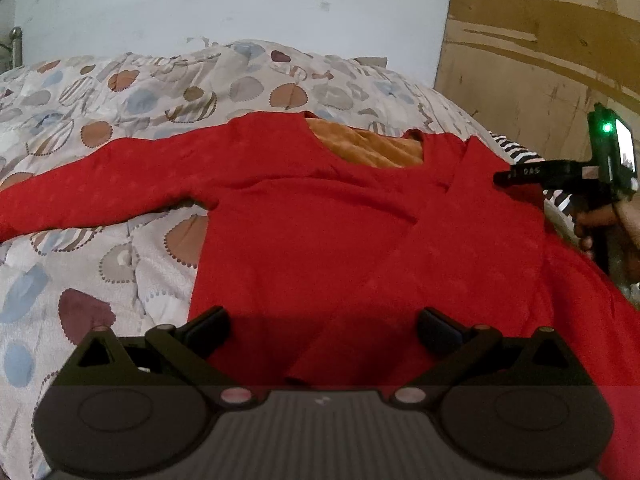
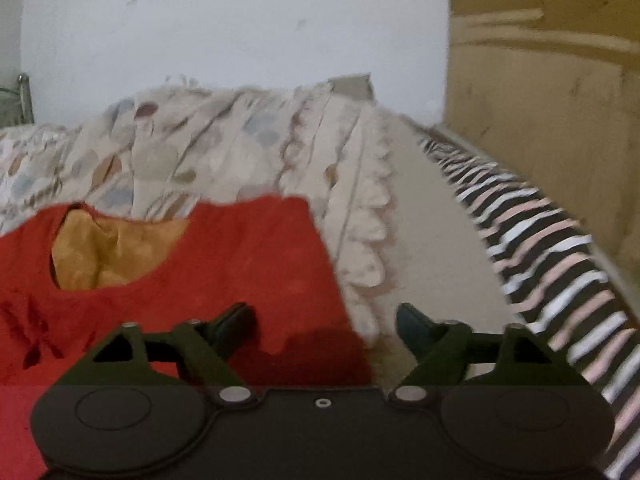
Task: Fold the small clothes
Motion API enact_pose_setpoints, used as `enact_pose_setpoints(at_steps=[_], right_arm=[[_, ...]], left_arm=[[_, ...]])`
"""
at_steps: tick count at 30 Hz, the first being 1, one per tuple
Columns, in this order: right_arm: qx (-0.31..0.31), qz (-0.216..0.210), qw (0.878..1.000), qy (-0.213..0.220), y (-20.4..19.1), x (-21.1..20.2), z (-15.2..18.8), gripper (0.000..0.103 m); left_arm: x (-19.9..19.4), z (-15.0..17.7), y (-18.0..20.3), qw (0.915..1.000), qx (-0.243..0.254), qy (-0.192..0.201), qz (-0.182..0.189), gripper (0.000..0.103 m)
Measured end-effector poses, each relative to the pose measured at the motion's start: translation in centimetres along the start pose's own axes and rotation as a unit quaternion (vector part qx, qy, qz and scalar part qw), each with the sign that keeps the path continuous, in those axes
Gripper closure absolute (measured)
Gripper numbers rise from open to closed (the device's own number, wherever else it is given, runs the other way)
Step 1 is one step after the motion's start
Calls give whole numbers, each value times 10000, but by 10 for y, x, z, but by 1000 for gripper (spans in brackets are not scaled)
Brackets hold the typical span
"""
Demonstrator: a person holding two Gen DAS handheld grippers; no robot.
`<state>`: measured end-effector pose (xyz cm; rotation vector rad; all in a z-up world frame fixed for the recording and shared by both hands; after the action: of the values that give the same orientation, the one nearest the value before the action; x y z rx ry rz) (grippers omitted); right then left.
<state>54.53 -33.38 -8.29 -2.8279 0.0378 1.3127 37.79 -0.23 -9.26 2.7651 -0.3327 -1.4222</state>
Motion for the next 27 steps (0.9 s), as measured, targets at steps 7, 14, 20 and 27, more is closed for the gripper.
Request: enact_pose_setpoints(at_steps=[7,14,20,27], right_arm=[[442,799,9946,499,15,-15,-6,102],[-3,1249,9919,251,6,3,1,86],[-333,1710,9840,366,-1,-22,11,22],[-519,1472,9859,596,-20,-76,35,1]], left_arm=[[-5,-5,-6,9990,-238,126,346,0],[8,-1,-3,9994,83,-239,-226,0],[-3,-7,-12,9998,-163,-118,-20,0],[-32,-21,-88,9887,-1284,370,-680,0]])
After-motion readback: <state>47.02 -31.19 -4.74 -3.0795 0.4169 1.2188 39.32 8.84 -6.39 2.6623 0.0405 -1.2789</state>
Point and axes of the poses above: each gripper's, at about its wrist camera, not at the fingertips, and x roughly the way its jaws point, y to its right, z to its underside, the point moved 5 cm from there along x, roughly the way its jaws point, and after that the axes turned 14 degrees about -y, right-handed, at the moved point
